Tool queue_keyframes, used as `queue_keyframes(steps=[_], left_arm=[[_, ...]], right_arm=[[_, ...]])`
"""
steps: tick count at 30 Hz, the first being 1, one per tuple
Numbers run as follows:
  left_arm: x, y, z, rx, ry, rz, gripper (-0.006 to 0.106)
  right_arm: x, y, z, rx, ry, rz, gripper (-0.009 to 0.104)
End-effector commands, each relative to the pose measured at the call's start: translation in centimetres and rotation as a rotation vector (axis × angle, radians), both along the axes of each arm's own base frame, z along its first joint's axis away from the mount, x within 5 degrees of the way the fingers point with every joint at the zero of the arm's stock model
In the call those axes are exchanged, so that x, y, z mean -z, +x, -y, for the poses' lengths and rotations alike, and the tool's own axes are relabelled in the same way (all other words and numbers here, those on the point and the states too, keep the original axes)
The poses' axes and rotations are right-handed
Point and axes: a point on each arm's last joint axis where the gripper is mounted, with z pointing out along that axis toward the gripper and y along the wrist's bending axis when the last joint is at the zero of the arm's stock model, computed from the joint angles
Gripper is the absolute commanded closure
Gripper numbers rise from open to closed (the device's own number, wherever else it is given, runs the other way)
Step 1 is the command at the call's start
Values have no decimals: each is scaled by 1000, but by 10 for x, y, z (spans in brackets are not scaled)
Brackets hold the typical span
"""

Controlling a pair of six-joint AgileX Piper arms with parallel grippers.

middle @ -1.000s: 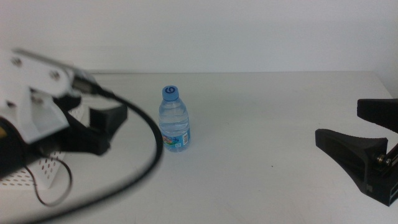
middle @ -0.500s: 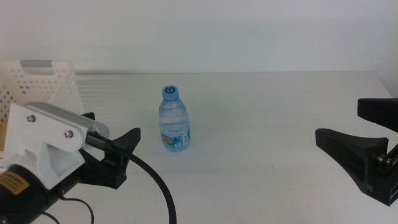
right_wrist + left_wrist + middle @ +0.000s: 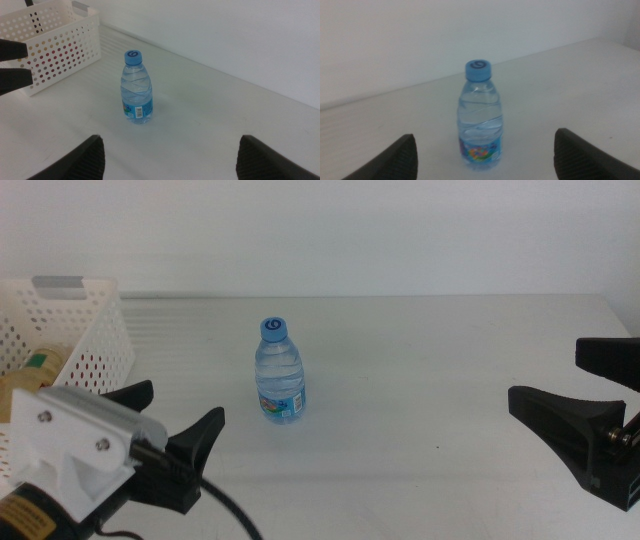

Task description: Use arms to grab the bottles and put them into the dustbin to the left of the table.

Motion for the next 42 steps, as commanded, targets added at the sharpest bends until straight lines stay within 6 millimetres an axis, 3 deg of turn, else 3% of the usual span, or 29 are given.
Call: queue_keyframes(steps=[1,8,15,21,28,42], left_arm=[[-15,0,2,18,-71,126,12],[-13,1,4,31,-41,124,12],[1,15,18,73,2,156,12],[13,52,38,46,30,77,12],[29,92,47,-9,-1,14,12],[40,144,62,89,-40,32,12]], right_arm=[[-17,1,0,3,46,97,25],[-17,1,0,3,46,97,25],[-17,1,0,3,46,97,25],[-17,1,0,3,46,97,25],[-17,1,0,3,46,97,25],[-17,1,0,3,46,97,25]])
